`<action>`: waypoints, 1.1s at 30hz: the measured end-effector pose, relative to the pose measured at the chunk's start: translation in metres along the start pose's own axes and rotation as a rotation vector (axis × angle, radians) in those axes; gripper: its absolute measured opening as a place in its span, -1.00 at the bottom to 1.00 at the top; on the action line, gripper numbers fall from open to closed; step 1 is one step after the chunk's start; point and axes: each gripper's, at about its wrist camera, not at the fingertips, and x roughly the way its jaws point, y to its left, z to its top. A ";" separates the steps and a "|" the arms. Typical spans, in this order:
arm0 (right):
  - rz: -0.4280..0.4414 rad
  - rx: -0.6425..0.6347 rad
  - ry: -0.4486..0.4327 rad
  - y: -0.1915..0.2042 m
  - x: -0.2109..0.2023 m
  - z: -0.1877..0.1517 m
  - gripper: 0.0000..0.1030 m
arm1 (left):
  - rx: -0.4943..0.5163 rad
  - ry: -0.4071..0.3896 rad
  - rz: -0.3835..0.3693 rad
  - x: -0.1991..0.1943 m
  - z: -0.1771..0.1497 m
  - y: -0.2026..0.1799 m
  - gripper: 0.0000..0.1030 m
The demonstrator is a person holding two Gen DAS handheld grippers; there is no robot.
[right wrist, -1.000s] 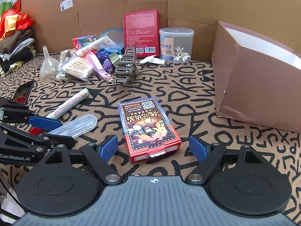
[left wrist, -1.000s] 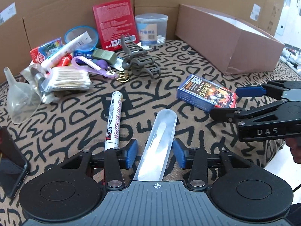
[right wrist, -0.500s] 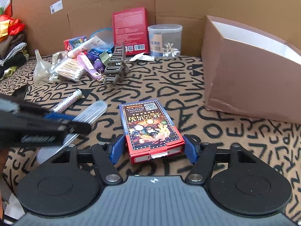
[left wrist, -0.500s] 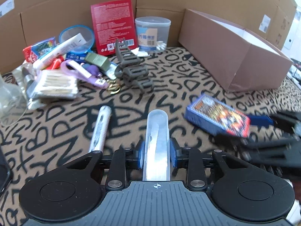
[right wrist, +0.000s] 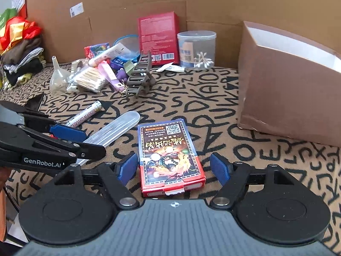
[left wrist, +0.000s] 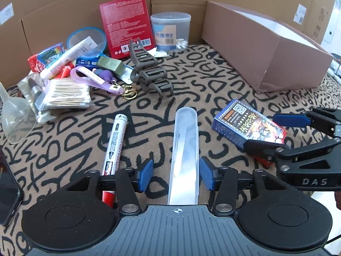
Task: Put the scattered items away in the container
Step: 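Grasp the clear plastic tube with the left tool while the right tool holds the card box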
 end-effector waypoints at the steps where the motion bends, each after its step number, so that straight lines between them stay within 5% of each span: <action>1: 0.003 0.002 -0.002 -0.001 0.001 0.000 0.51 | 0.007 -0.002 0.001 0.001 0.001 -0.001 0.19; 3: 0.015 0.012 -0.006 -0.003 0.004 -0.002 0.51 | 0.022 -0.006 -0.002 0.002 0.002 -0.005 0.09; 6: 0.023 -0.003 -0.016 -0.003 0.006 -0.004 0.52 | 0.054 -0.006 -0.026 0.003 0.004 -0.011 -0.47; 11: 0.035 -0.069 -0.044 -0.001 0.004 -0.010 0.45 | 0.085 0.007 -0.045 0.000 0.002 -0.016 -0.46; 13: 0.048 -0.064 -0.041 -0.002 0.003 -0.009 0.39 | 0.094 0.004 -0.055 0.000 0.000 -0.015 -0.18; 15: 0.049 -0.059 -0.040 -0.001 0.004 -0.008 0.38 | 0.094 0.004 -0.054 0.002 0.001 -0.015 -0.14; 18: 0.046 -0.049 -0.038 0.000 0.006 -0.006 0.30 | 0.095 0.008 -0.066 0.003 0.003 -0.017 -0.48; 26: 0.033 -0.037 -0.001 0.002 0.007 -0.002 0.31 | 0.094 0.005 -0.079 0.004 0.002 -0.017 -0.26; 33: 0.032 -0.057 0.010 0.004 0.007 -0.002 0.31 | 0.104 -0.004 -0.066 0.004 0.001 -0.018 -0.48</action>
